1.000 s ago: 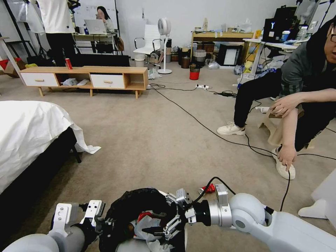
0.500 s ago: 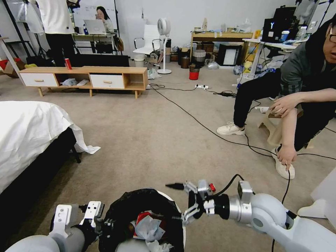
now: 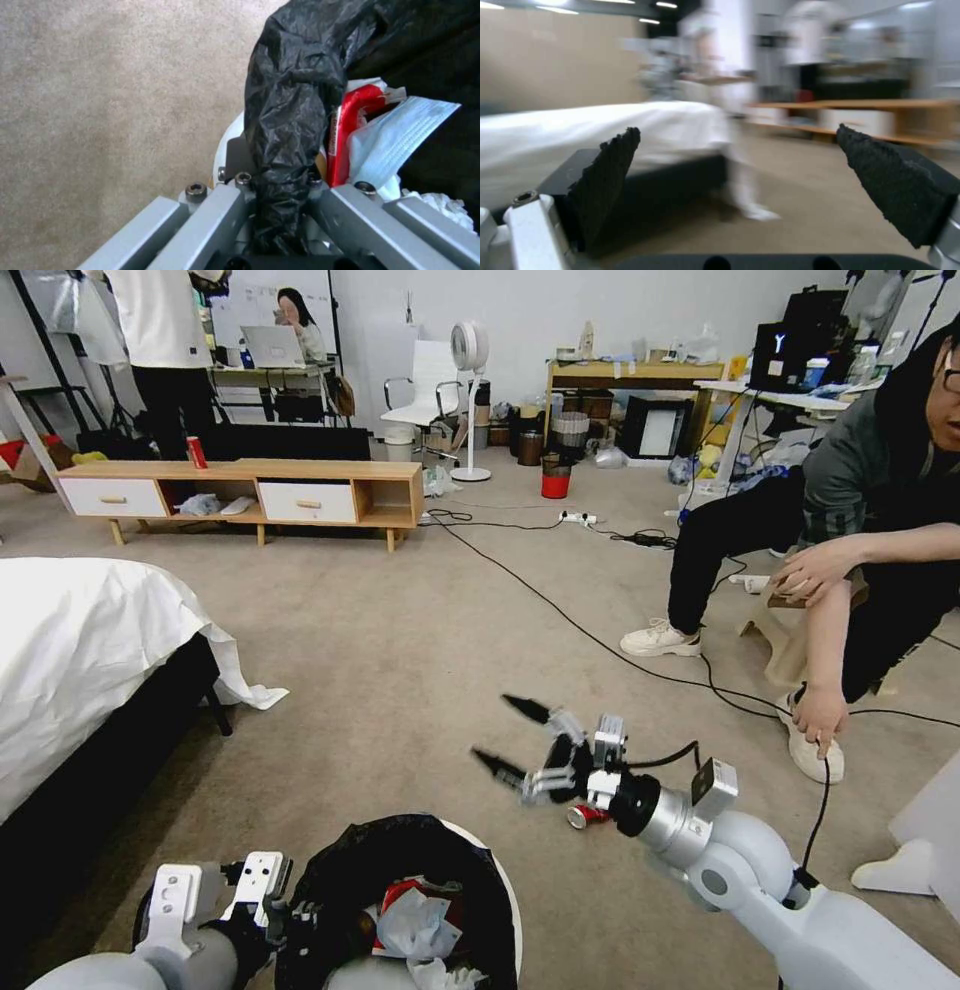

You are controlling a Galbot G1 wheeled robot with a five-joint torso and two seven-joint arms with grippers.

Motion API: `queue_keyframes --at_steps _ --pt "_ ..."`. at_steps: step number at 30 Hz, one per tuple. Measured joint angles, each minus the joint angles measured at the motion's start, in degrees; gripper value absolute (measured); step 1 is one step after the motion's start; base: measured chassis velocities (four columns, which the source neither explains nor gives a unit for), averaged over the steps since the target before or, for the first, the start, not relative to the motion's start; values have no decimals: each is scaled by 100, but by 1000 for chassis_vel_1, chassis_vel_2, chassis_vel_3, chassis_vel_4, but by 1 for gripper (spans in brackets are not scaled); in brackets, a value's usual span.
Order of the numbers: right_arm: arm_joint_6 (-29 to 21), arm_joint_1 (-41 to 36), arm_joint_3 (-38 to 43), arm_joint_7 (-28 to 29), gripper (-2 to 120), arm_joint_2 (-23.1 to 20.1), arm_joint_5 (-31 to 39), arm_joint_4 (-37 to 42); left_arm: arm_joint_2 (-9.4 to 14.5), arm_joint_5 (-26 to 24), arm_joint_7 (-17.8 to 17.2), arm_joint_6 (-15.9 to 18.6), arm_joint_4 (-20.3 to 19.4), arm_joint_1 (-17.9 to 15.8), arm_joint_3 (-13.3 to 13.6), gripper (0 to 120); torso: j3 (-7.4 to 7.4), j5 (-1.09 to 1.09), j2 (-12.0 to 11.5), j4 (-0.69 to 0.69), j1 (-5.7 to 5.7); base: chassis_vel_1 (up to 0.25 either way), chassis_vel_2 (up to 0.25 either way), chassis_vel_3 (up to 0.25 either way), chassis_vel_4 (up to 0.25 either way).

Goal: Pick up the trash bin and place the garbage on the floor into it.

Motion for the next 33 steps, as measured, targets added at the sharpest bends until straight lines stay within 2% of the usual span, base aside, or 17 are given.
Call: queue_keyframes --at_steps 2,3,4,6,7,11,16,18,19,21,22,23,25,26,29,32,33 --pt "40 -22 14 171 100 15 -71 -42 -8 3 2 0 0 5 -12 1 0 0 0 -1 0 0 0 0 0" --pt "156 -67 31 580 100 63 -209 -139 -30 11 4 0 0 19 -42 1 0 0 0 0 0 0 0 0 0" --pt "156 -67 31 580 100 63 -209 -139 -30 11 4 0 0 19 -42 1 0 0 0 0 0 0 0 0 0" --pt "578 -355 173 1240 100 193 -367 -419 -75 119 51 0 41 -15 -56 1 0 1 0 5 0 0 0 0 0" --pt "640 -586 385 1266 100 223 -527 -516 -74 154 96 -1 88 -41 -49 1 0 -1 0 4 0 0 0 0 0" --pt "692 -1171 809 1450 100 206 -901 -608 5 183 171 -1 200 -126 -44 1 0 1 0 2 0 0 0 0 0" --pt "660 -2243 1522 2485 100 228 -1814 -493 100 251 216 -1 242 -253 0 1 -1 1 0 -2 0 0 0 0 0" --pt "651 -2457 1728 2584 100 301 -2020 -461 56 323 207 -1 237 -251 60 1 0 1 1 -1 0 0 0 0 0" --pt "665 -2694 1927 2647 100 401 -2194 -439 -3 425 223 -2 226 -198 155 1 -1 0 0 4 0 0 0 0 0" --pt "702 -2808 2005 2656 100 439 -2273 -443 -64 513 253 -1 226 -169 200 1 0 1 0 3 0 0 0 0 0" --pt "829 -2967 2157 2640 100 516 -2399 -479 -241 653 247 0 225 -118 215 1 -1 0 1 4 0 0 0 0 0" --pt "829 -2967 2157 2640 100 516 -2399 -479 -241 653 247 0 225 -118 215 1 -1 0 1 4 0 0 0 0 0" --pt "1051 -3253 2441 2455 100 683 -2534 -538 -488 822 262 -1 183 53 158 1 -1 0 1 6 0 0 0 0 0" --pt "1051 -3253 2441 2455 100 683 -2534 -538 -488 822 262 -1 183 53 158 1 -1 0 1 6 0 0 0 0 0" --pt "1302 -3844 3121 1865 100 1235 -2919 -699 -760 1096 334 0 221 201 115 1 -1 -2 0 1 0 0 0 0 0" --pt "1404 -4031 3250 1769 100 1457 -3062 -730 -870 1195 362 -1 222 232 129 1 -1 0 1 1 0 0 0 0 0" --pt "1528 -4232 3373 1725 100 1762 -3299 -729 -981 1272 384 -1 217 253 150 1 -1 2 0 -1 0 0 0 0 0"
